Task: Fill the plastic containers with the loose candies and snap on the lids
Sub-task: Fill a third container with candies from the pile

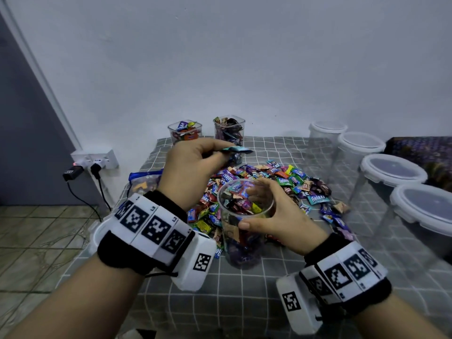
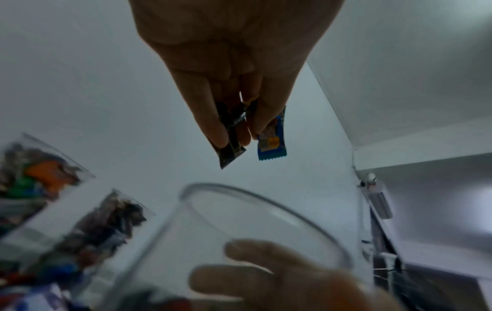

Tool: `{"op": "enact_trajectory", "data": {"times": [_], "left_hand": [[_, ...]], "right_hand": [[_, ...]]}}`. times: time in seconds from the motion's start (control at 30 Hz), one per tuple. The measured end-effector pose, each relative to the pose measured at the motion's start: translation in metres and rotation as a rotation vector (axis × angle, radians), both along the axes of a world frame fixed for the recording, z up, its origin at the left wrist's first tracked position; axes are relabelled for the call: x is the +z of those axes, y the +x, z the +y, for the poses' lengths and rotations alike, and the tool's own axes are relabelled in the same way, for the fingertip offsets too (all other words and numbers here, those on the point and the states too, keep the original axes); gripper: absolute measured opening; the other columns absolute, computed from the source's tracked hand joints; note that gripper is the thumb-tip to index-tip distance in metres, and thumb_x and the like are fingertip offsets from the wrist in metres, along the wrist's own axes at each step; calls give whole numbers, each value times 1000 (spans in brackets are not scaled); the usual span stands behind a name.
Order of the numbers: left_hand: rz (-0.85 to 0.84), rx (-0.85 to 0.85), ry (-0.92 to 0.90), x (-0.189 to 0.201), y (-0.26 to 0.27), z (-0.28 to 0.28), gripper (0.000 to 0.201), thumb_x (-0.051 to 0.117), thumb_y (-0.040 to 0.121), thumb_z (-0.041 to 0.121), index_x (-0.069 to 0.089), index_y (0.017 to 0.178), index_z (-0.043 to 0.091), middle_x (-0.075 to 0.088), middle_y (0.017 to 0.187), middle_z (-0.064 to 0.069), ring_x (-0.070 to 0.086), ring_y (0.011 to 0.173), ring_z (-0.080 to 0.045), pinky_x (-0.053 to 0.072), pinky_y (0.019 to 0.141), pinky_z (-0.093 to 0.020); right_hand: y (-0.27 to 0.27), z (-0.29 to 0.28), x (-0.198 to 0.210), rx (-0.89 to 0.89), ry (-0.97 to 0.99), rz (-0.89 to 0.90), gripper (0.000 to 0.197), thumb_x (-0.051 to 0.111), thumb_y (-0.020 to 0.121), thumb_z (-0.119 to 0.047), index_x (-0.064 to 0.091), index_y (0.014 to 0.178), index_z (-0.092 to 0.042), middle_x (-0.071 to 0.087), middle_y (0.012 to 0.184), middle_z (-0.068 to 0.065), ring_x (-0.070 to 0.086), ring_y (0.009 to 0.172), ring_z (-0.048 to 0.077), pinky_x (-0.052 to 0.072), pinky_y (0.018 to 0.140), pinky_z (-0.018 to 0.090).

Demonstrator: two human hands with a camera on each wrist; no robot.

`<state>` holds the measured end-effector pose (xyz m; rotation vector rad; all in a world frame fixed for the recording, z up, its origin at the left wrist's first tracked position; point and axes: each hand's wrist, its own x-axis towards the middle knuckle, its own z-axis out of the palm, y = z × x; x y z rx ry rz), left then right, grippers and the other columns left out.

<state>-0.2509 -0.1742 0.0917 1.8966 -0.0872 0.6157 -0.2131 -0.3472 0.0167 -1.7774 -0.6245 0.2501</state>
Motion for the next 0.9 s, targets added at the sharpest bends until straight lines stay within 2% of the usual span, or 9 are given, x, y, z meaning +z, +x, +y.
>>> {"op": "enact_trajectory", "data": {"times": [0.17,0.27,0.37,0.43,0.57,0.67,0.77,0.83,0.9], "left_hand": [[121,-153,31,-9,5,-17,20,64,84,2,73,87,19,72,85,-16,69,81,-30,56,80,-46],[147,-146,97,-20,6,-20,21,64,77,13,73,84,31,73,81,-4,69,79,-22,57,77,-42],[159,-125,158,-24,4,-20,25,61,78,13,73,85,33,69,72,7,62,65,-7,49,65,-26],[165,-126,173,-23,3,-22,24,62,79,13,73,87,33,68,71,9,62,66,-4,47,65,-24],[148,-133,164,-22,2,-24,26,58,74,25,71,85,43,71,74,1,65,70,-16,55,67,-34],[131,-158,157,-22,0,-25,25,62,82,16,72,92,37,68,66,8,61,61,-1,47,62,-19],[137,-182,130,-20,-3,-25,25,61,85,10,72,95,30,64,57,14,59,57,6,42,60,-10],[123,-176,109,-20,-4,-26,18,63,82,19,73,92,31,66,61,8,59,57,0,45,60,-18],[96,-164,77,-21,-4,-25,20,59,74,34,74,87,32,71,77,-4,65,72,-20,53,66,-35]], "right_hand": [[-2,0,0,-10,14,-6,75,83,48,-40,40,110,-42,54,123,-8,51,118,3,39,107,30],[-3,0,0,-2,43,-16,73,87,56,-28,42,113,-37,58,119,-6,55,112,-1,44,98,21],[-4,-1,0,28,94,-12,68,81,66,-4,42,112,-33,62,107,-12,60,97,-9,44,81,8],[-3,-1,-2,36,91,-14,69,81,66,-4,41,115,-34,61,112,-11,60,102,-7,45,86,12],[-3,0,-2,5,52,-36,72,84,61,-23,38,114,-40,52,119,-17,51,111,-11,41,99,19],[-2,-1,-4,0,43,-30,80,85,62,-25,36,125,-34,52,126,-9,49,119,-2,40,104,23],[-3,-1,-4,-10,18,-42,84,83,63,-24,34,132,-26,52,127,-7,49,118,-5,40,101,18],[-4,-1,-2,-10,24,-39,87,83,63,-24,33,134,-23,51,128,-5,47,120,-1,40,103,22],[-6,0,-1,-5,32,-28,89,81,59,-28,33,134,-23,50,127,-7,46,121,-1,40,105,27]]}}
